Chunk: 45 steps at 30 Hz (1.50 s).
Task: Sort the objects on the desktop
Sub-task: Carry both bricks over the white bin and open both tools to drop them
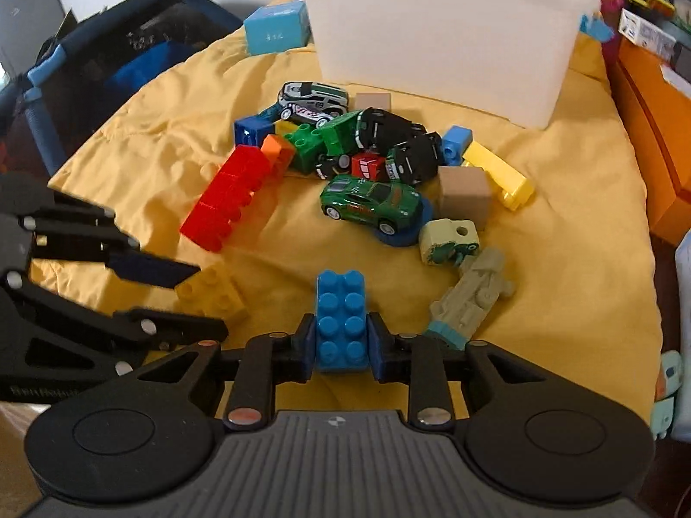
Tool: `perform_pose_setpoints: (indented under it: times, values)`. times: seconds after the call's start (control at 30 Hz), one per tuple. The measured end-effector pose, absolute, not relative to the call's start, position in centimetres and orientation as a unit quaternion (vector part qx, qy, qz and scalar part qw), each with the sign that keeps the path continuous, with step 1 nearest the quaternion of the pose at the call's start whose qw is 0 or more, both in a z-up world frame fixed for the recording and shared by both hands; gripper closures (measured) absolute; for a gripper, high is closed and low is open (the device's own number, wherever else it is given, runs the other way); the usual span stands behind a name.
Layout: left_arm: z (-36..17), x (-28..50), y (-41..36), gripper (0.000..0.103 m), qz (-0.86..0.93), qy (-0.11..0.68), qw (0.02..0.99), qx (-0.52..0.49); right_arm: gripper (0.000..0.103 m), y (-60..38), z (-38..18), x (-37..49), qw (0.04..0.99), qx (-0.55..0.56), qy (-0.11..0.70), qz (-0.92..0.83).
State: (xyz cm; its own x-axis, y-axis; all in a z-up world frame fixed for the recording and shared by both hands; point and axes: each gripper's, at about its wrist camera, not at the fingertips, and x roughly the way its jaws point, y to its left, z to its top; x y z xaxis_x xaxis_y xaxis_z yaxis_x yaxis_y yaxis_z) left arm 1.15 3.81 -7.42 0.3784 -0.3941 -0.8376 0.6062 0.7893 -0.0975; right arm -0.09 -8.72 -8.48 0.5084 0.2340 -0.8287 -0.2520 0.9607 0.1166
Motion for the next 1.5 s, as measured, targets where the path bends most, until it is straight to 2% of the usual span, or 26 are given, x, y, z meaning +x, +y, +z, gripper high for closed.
perform_pose_setpoints:
  times: [0.2,0.43,0.6,0.67,0.77,0.93,1.0,1.07,1.1,1.17,1.33,1.4,1.5]
  values:
    - [-1.8,3.7,4.4,0.065,-0.309,0.402,0.858,0.078,0.076,-10.7,-4.9,0.9,0.89,0.023,0.435,0.13]
    - [6.0,10.5,3.8,0.065,-0.3,0.301,0.905,0.029,0.076,-14.2,3.2,6.0,0.944,0.048,0.315,0.089]
    - [10.0,16.3,2.2,0.064,-0.28,0.235,0.931,0.02,0.076,-16.0,7.0,11.0,0.966,0.055,0.249,0.049]
    - [10.0,18.7,1.5,0.064,-0.263,0.229,0.937,0.016,0.076,-16.6,7.3,13.4,0.967,0.06,0.243,0.04]
    - [8.0,22.4,0.4,0.064,-0.252,0.265,0.931,-0.017,0.076,-16.8,6.4,16.3,0.96,0.075,0.268,0.019]
    - [4.1,24.8,-1.8,0.063,-0.22,0.307,0.925,0.04,0.073,-16.3,3.5,18.1,0.944,0.086,0.319,-0.001]
    - [4.0,24.2,-1.4,0.058,-0.211,0.305,0.928,0.042,0.067,-16.1,3.5,17.8,0.945,0.088,0.315,0.002]
    - [4.7,23.1,-0.6,0.04,-0.221,0.287,0.931,0.03,0.067,-15.8,3.9,17.2,0.949,0.074,0.305,0.004]
    - [5.1,22.4,-0.2,0.037,-0.224,0.276,0.935,0.025,0.066,-15.6,4.1,16.9,0.952,0.064,0.3,0.004]
    - [5.8,20.9,0.3,0.034,-0.219,0.255,0.941,0.032,0.056,-15.3,4.7,15.8,0.956,0.047,0.29,0.003]
    - [6.4,16.8,1.4,0.03,-0.221,0.238,0.944,0.058,0.051,-13.8,5.3,13.4,0.961,0.004,0.277,0.027]
    - [5.8,15.2,2.2,0.025,-0.206,0.248,0.945,0.061,0.045,-12.9,5.2,11.9,0.96,-0.019,0.276,0.037]
    - [3.9,13.2,3.6,0.024,-0.188,0.29,0.936,0.058,0.033,-11.8,4.3,9.2,0.957,-0.039,0.282,0.06]
